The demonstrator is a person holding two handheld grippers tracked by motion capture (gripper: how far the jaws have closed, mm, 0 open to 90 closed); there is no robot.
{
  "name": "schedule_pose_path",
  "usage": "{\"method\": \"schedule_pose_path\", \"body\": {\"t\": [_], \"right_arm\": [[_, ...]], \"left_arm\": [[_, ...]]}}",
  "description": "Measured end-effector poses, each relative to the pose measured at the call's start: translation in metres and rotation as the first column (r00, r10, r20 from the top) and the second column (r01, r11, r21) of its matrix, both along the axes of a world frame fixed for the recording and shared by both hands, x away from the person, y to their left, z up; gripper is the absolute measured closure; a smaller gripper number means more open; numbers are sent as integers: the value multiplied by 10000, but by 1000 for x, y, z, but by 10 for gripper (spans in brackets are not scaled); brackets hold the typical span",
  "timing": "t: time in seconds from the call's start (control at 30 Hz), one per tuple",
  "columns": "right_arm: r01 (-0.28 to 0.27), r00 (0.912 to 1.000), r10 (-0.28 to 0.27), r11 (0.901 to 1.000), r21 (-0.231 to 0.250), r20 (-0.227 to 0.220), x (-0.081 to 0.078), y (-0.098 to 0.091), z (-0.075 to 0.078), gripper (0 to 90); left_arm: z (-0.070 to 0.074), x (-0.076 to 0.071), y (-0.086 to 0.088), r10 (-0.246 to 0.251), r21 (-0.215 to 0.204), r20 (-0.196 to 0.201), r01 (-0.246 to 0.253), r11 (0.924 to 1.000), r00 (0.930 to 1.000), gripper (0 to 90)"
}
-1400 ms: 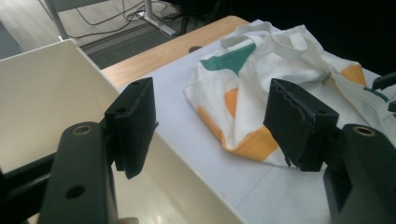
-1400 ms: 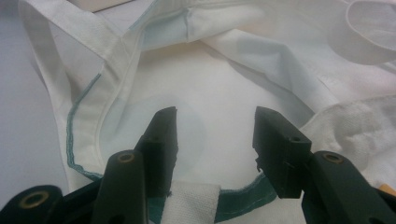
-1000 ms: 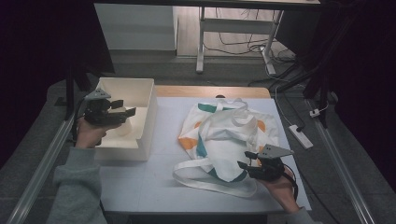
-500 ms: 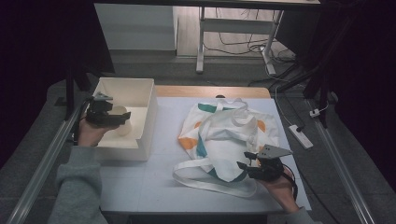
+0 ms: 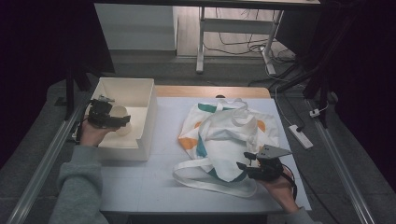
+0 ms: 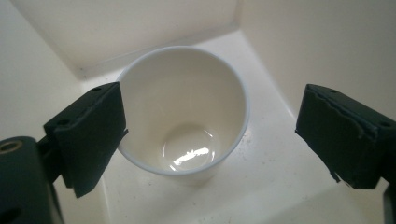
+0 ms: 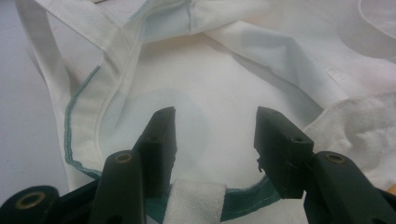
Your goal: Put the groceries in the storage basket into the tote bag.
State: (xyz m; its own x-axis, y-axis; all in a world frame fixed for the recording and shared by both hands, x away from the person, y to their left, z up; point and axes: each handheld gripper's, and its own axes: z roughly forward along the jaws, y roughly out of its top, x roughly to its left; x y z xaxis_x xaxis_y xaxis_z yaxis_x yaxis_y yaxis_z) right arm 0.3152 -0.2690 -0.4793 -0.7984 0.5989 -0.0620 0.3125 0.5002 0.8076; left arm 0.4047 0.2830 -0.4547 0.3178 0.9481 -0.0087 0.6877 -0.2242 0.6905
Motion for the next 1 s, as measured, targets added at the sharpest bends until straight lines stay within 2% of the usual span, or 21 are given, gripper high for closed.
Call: {"method": "schedule_pose_path", "body": {"t": [0.3, 0.47, 0.6, 0.77, 0.87, 1.0], "right_arm": [[-12, 10000, 12, 10000, -46, 12, 0, 1, 0, 490], [-23, 10000, 23, 10000, -40, 2, 0, 1, -1, 490], [-46, 10000, 46, 10000, -56, -14, 0, 1, -1, 490], [-54, 10000, 54, 10000, -40, 23, 0, 1, 0, 490], [-64, 10000, 64, 10000, -59, 25, 0, 1, 0, 490], [-68, 10000, 68, 10000, -49, 0, 0, 1, -1, 490]], "left_arm": [[-5, 7, -3, 274, 249, -197, -270, 9993, 9994, 82], [-1, 4, -4, 298, 289, 187, -304, 9991, 9994, 95], [4, 0, -6, 416, 477, 437, -437, 9979, 9982, 95], [4, 0, -9, 753, 1033, 352, -786, 9915, 9965, 92], [1, 2, -6, 864, 823, 144, -873, 9928, 9962, 88], [0, 4, -7, 888, 712, 57, -890, 9935, 9960, 101]]}}
